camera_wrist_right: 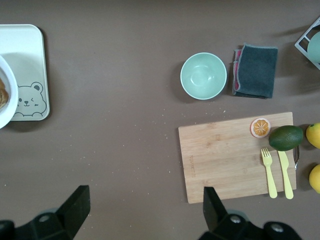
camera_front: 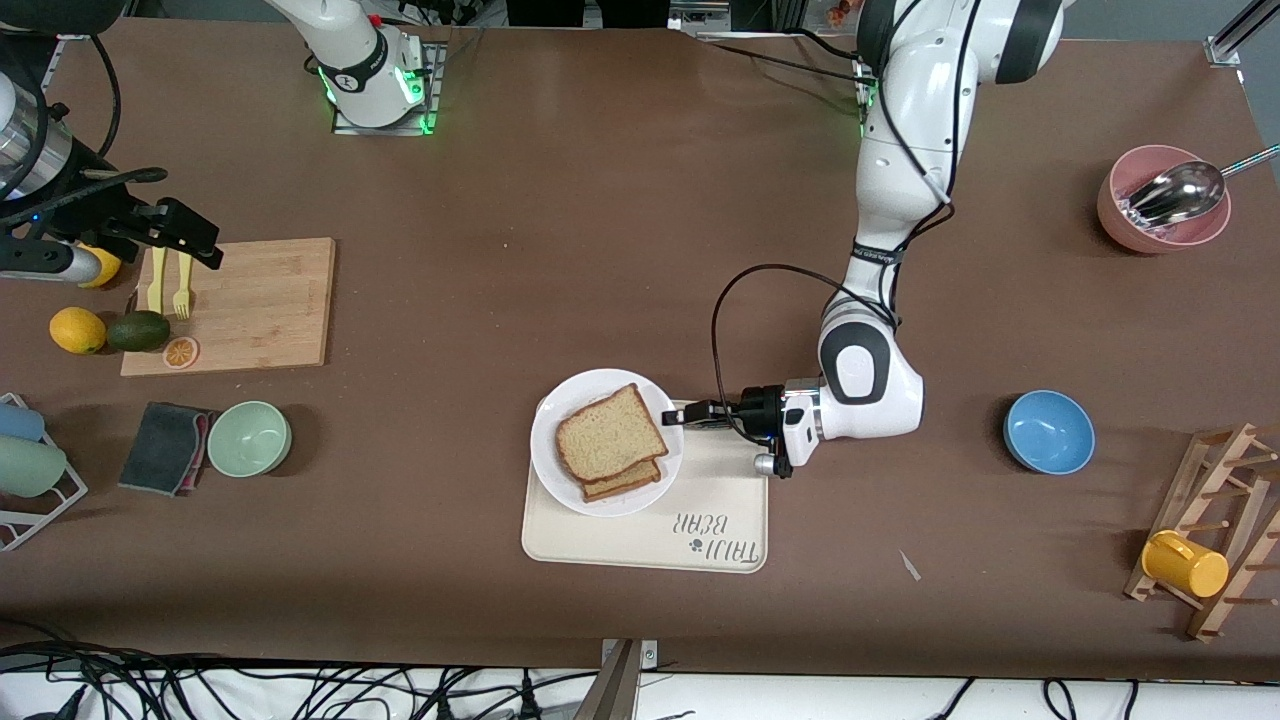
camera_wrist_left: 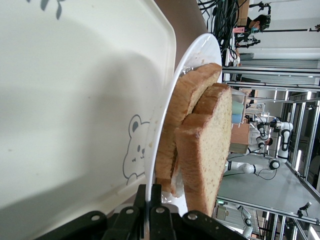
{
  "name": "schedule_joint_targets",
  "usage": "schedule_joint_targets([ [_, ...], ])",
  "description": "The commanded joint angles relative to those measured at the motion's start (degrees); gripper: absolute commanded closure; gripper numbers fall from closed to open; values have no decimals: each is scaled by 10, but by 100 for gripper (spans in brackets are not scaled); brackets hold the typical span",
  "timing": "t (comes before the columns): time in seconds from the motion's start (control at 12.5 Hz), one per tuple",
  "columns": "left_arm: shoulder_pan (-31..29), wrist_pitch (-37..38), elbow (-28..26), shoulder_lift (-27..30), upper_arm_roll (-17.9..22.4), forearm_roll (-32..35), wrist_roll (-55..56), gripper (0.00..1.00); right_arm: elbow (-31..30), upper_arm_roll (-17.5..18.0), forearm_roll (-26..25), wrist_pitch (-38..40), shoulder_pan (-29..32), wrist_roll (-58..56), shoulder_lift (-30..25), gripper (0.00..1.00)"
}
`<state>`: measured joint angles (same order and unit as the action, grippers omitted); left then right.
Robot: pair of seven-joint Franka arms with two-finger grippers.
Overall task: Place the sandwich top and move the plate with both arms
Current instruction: 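Slide the plate with the left gripper onto the bear tray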
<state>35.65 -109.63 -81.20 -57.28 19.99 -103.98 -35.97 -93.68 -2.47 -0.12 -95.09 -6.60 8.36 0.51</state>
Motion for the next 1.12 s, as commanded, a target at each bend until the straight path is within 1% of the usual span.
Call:
schedule_joint_targets([
  [0.0,12,1,28,-22,25,-26,7,100,13,-2,-8,9,-3,1,5,0],
  [0.16,18,-8,28,-23,36,-25,7,100,13,-2,-8,9,-3,1,5,0],
  [0.64,36,-36,26,-31,36,-26,4,100,13,-3,-8,8,-3,0,5,0],
  [0.72,39,-36,25,-30,36,-24,3,94,13,-3,-8,8,-3,0,5,0],
  [0.8,47,-35,20,-29,36,-22,3,84,13,-3,-8,8,-3,0,5,0],
  [0.88,49,-35,18,-26,36,-21,5,72,13,-3,-8,9,-3,1,5,0],
  [0.96,49,-35,17,-24,36,-21,5,55,13,-2,-9,9,-3,0,5,0],
  [1.04,49,-35,17,-22,36,-20,5,45,14,-2,-13,9,-3,0,5,0],
])
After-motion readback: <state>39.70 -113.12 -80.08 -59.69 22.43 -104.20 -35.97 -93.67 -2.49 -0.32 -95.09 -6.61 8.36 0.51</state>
